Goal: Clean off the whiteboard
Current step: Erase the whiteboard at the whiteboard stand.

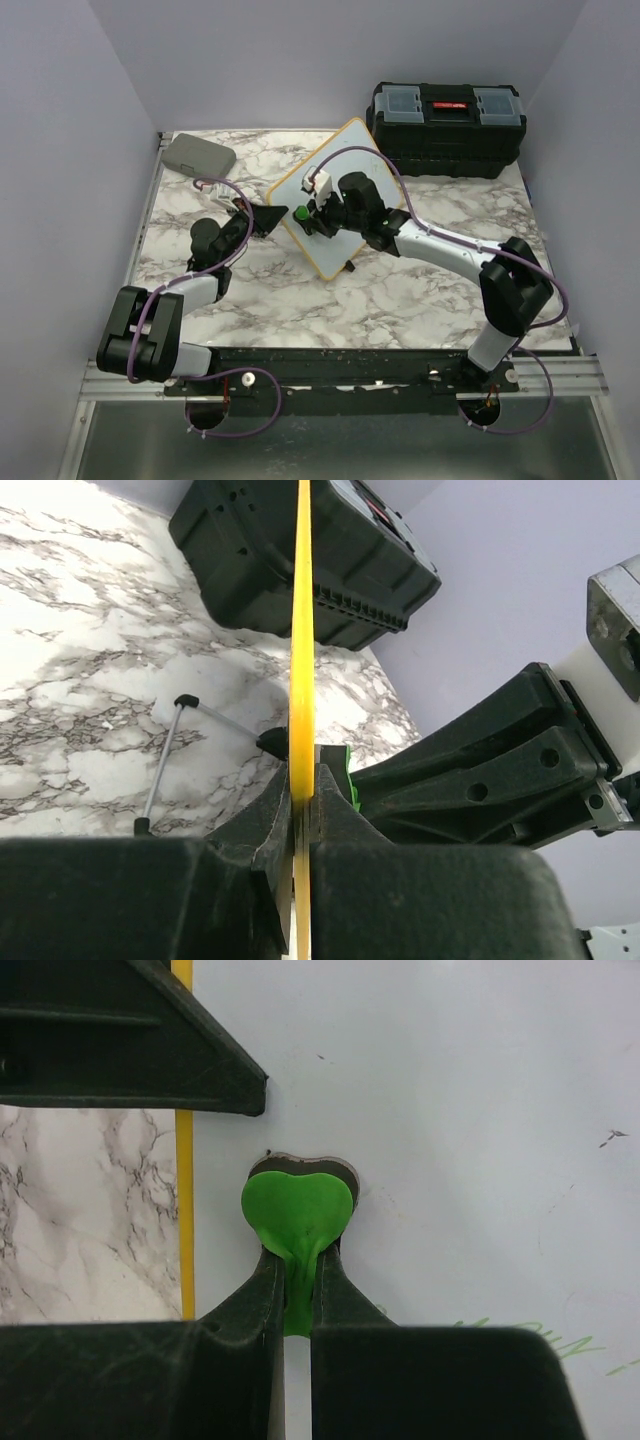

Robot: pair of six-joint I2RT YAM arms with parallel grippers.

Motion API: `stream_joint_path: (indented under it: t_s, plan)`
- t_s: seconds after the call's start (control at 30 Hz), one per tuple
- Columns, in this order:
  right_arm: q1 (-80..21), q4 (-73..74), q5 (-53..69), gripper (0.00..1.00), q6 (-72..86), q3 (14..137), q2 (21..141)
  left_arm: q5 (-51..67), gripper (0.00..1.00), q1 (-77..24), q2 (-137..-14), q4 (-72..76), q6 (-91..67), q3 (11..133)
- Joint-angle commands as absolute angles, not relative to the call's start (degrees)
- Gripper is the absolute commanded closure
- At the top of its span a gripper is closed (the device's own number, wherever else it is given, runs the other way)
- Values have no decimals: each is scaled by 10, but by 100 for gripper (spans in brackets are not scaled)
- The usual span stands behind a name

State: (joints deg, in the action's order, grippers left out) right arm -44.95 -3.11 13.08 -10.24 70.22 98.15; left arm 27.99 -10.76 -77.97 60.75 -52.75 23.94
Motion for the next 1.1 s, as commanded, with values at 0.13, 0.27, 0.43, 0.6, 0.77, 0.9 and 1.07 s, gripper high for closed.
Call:
stream_joint_path:
  t_s: [0.13, 0.27, 0.43, 0.6, 0.77, 0.9, 1.07]
  plan:
    - [-459, -37, 141, 99, -122, 629, 968, 288, 100, -113, -777, 668, -492, 222]
    - [-469, -76, 133, 99, -117, 578, 956, 288, 100, -113, -787, 696, -503, 218]
    - [-486, -127, 119, 99, -105, 553, 942, 290, 100, -113, -781, 693, -496, 217]
    - [-486, -120, 92, 99, -89, 591, 956, 298, 100, -113, -780, 693, -492, 215]
    - [-486, -105, 48, 99, -73, 643, 974, 306, 100, -113, -780, 697, -491, 214]
    - [-486, -96, 26, 99, -65, 673, 984, 310, 100, -113, -784, 702, -491, 213]
    - [-486, -81, 3, 99, -64, 695, 999, 315, 100, -113, -789, 709, -493, 213]
